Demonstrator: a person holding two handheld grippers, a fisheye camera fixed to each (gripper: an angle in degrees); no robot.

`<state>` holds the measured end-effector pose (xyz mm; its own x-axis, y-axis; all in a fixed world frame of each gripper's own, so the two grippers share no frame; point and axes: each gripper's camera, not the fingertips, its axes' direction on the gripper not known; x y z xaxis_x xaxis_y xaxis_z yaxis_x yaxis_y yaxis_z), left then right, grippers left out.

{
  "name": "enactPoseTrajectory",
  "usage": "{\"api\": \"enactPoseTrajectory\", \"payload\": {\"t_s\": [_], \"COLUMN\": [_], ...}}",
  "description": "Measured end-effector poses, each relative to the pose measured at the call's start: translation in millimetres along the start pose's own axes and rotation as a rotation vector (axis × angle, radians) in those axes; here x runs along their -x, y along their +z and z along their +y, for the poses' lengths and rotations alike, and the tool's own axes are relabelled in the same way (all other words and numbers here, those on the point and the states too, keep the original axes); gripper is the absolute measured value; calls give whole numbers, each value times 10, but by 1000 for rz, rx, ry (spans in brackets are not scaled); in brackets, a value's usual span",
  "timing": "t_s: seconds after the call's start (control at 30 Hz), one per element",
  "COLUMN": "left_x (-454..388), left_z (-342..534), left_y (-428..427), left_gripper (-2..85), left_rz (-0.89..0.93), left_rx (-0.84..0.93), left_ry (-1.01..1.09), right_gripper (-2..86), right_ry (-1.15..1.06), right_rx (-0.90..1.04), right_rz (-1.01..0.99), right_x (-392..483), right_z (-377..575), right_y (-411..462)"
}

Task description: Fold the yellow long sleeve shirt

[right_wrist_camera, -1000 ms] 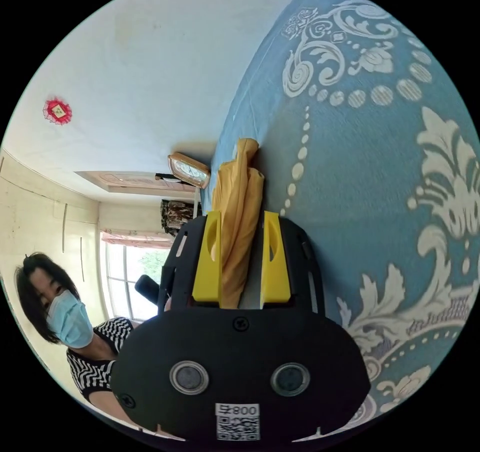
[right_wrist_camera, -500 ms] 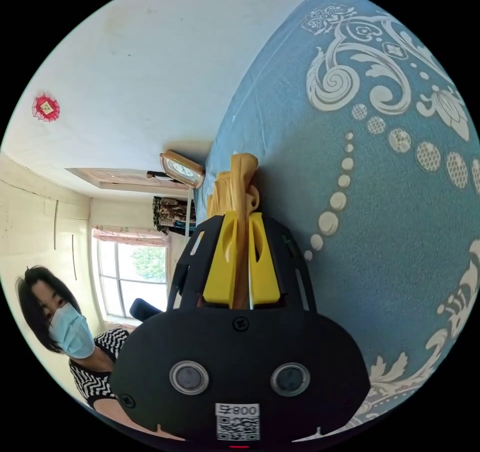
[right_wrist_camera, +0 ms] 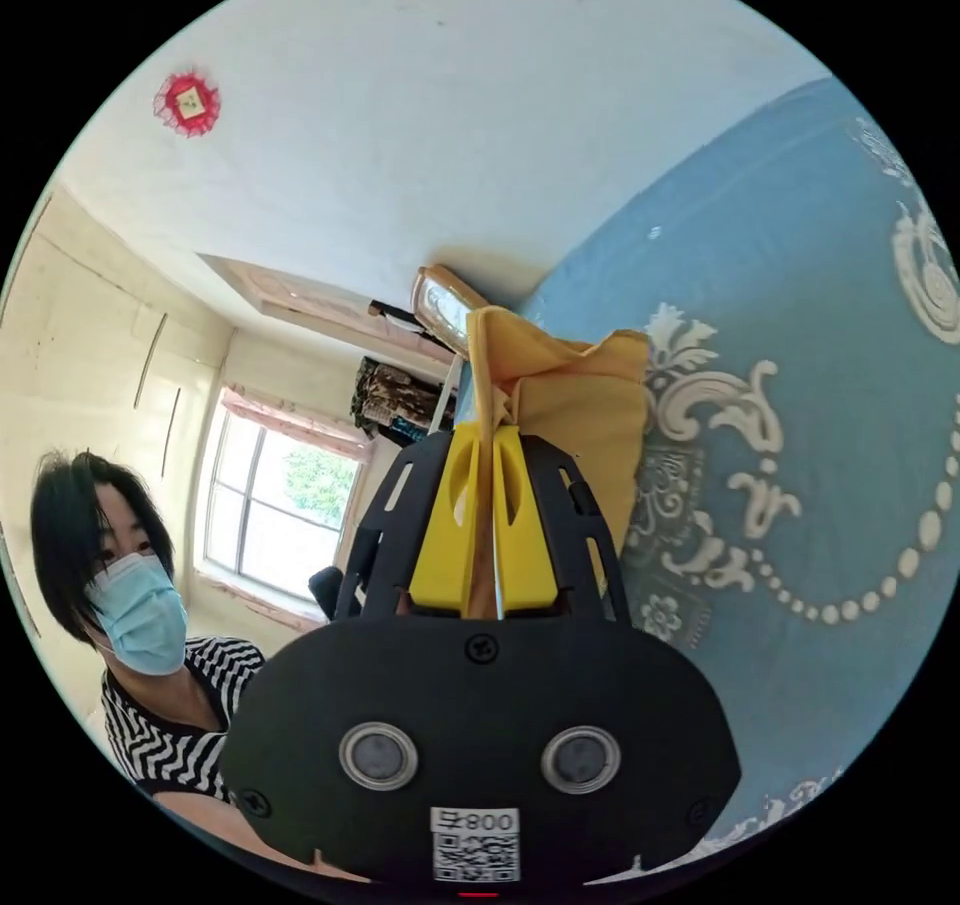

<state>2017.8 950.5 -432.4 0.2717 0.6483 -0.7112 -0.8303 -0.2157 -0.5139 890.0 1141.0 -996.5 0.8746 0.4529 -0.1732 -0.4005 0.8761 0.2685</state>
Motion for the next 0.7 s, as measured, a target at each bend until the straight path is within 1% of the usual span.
{"api": "enactPoseTrajectory", "payload": {"t_s": [0.2,0.3,0.53,0.7], "left_x": [548,803,1295,1599], "left_z": [35,100,274,354], "left_y": [-1273,-1811,-2780,-3359], "left_gripper": [17,17,17,16], "left_rz": [-3,-6,9,40], "left_rx": [-146,-197,-304,-372], "left_ry": [-182,-266,-438,-555], "right_gripper": [19,18,17,17], "right_ry": [-55,-78,-118,-116], "right_rx": [103,165,314,374], "right_rz": [-41,-23,51,88], "right_x": [237,327,395,318], "right_z": [-98,-107,-59,12], "right_y": [1187,1784,3084,3732]}}
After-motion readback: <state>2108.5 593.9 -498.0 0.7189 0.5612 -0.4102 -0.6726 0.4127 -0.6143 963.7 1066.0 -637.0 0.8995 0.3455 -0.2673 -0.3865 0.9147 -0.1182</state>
